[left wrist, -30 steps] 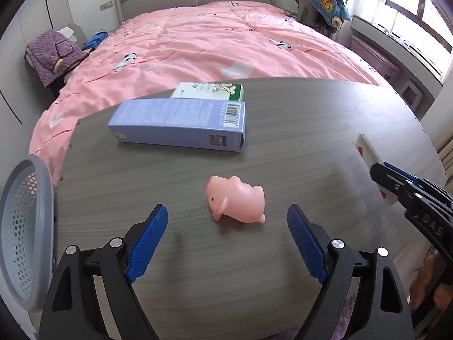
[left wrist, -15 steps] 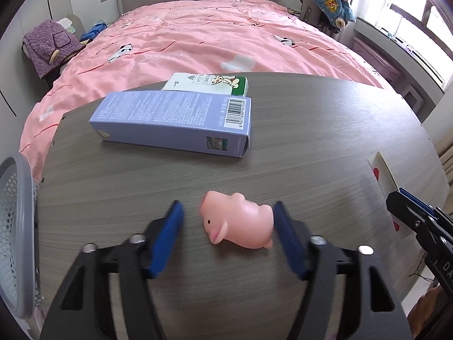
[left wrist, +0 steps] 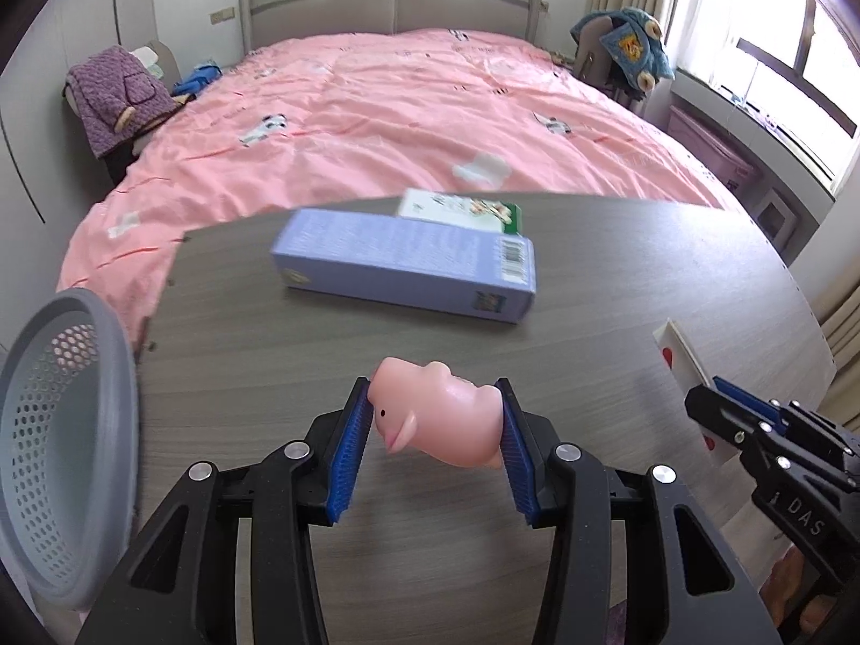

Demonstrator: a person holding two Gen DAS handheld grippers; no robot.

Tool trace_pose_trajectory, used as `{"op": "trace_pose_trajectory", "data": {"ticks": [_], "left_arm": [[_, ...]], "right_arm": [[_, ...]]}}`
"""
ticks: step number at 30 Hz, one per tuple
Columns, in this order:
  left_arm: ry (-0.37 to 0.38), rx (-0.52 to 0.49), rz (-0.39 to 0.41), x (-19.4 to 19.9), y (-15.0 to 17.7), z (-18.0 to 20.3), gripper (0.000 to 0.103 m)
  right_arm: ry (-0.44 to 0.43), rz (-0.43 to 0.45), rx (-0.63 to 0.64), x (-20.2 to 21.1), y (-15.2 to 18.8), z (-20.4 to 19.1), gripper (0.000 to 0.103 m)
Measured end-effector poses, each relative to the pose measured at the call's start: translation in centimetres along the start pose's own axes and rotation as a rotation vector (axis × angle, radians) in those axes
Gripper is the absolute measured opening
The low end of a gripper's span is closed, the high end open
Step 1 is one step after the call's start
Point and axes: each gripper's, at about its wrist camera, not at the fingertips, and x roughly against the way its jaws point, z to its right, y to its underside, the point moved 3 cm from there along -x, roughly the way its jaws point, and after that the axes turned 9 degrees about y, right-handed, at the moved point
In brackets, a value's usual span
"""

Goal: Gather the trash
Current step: 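Carry pig and card deck over the basket and open both grippers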

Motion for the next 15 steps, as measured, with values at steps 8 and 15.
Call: {"op": "trace_pose_trajectory", "data": {"ticks": [8,15], "left_arm": [[-0.067,0.066,0.078,4.5,0.4,-6.2,0.044],[-0.156,0.151,0.116,8.2,2.4,-12.7,0.044]], "right_arm": [[-0.063,0.023,0.09,0.1,-1.1,-6.8,0.023],[-0.165,0.03,0.193,-0.6,-2.0,-15.0,0.023]]}}
